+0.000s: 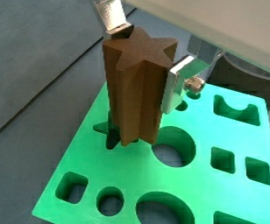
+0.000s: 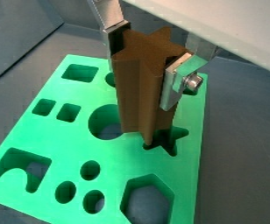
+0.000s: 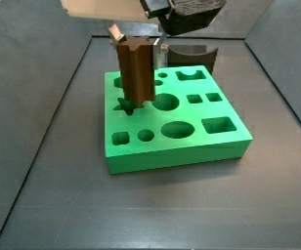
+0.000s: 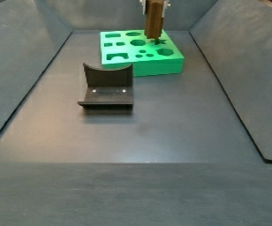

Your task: Insert the star object.

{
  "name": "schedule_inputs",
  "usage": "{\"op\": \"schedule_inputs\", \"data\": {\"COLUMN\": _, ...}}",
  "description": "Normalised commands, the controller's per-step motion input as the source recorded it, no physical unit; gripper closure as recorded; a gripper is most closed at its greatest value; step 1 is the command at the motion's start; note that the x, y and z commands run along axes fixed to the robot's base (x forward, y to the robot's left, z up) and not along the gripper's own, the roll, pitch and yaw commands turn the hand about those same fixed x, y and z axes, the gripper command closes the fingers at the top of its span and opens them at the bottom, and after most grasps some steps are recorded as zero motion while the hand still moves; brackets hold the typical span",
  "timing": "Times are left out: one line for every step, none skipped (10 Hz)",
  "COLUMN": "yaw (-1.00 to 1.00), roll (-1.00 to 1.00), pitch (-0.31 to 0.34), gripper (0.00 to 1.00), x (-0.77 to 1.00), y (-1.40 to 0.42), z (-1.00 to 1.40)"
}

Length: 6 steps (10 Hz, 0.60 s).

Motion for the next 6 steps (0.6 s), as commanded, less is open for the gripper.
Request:
{"op": "schedule_inputs", "data": {"yaw": 0.35, "roll": 0.06, "pitch": 0.0, "gripper": 1.0, "x": -0.3, "y": 0.0, "z": -0.29}}
{"op": "schedule_inputs", "data": {"yaw": 0.47, "roll": 0.03, "pitch": -0.027, "gripper": 1.0, "x": -0.2, "y": 0.0, "z": -0.19}}
{"op": "schedule_inputs", "data": {"yaw": 0.33, "roll": 0.02, "pitch": 0.0, "gripper": 1.0, "x": -0.15, "y": -0.01, "z": -0.1}}
{"op": "schedule_inputs", "data": {"yaw": 0.29, "roll": 0.01, "pitch": 0.0, "gripper": 1.0, "x": -0.17, "y": -0.03, "z": -0.07}}
{"op": "schedule_inputs", "data": {"yaw": 0.25, "roll": 0.02, "pitch": 0.0, "gripper": 1.0, "x": -0.04, "y": -0.03, "z": -0.12}}
{"op": "schedule_inputs", "data": {"yaw": 0.16, "roll": 0.01, "pitch": 0.0, "gripper": 1.0, "x": 0.0, "y": -0.03, "z": -0.13}}
